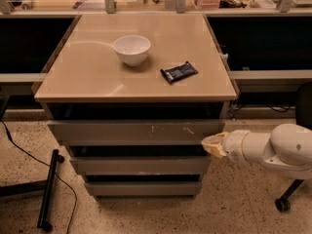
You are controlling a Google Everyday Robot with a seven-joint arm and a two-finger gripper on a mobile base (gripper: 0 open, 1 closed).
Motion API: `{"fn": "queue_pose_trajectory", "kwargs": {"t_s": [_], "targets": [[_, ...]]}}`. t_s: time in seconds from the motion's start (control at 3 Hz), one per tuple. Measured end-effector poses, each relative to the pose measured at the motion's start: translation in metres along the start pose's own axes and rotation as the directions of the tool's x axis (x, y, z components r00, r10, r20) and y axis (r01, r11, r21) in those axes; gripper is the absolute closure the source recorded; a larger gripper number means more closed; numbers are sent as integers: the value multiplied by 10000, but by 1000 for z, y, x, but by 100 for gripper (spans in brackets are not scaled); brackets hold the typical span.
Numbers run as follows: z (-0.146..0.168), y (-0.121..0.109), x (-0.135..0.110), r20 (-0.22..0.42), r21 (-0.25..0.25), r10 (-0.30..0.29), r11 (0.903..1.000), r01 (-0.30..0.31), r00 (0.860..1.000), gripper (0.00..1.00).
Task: Close top drawer
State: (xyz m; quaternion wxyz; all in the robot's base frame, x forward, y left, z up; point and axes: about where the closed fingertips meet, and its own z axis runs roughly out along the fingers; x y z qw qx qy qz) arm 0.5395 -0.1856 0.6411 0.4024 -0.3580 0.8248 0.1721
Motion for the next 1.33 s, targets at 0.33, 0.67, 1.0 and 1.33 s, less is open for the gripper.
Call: {"fn": "queue_pose_trajectory", "kwargs": {"t_s": [0.33, 0.67, 1.0, 1.33], "targets": [[-27, 1, 7, -797, 620, -189, 9978, 239, 9966, 36], [-70, 5, 0, -1101, 1739, -116, 9843, 308, 9939, 13], [-76, 7, -7, -1069, 1837, -214, 9821, 410, 9940, 0], [-75, 7, -7, -1070, 1834, -214, 9822, 408, 9940, 0]]}}
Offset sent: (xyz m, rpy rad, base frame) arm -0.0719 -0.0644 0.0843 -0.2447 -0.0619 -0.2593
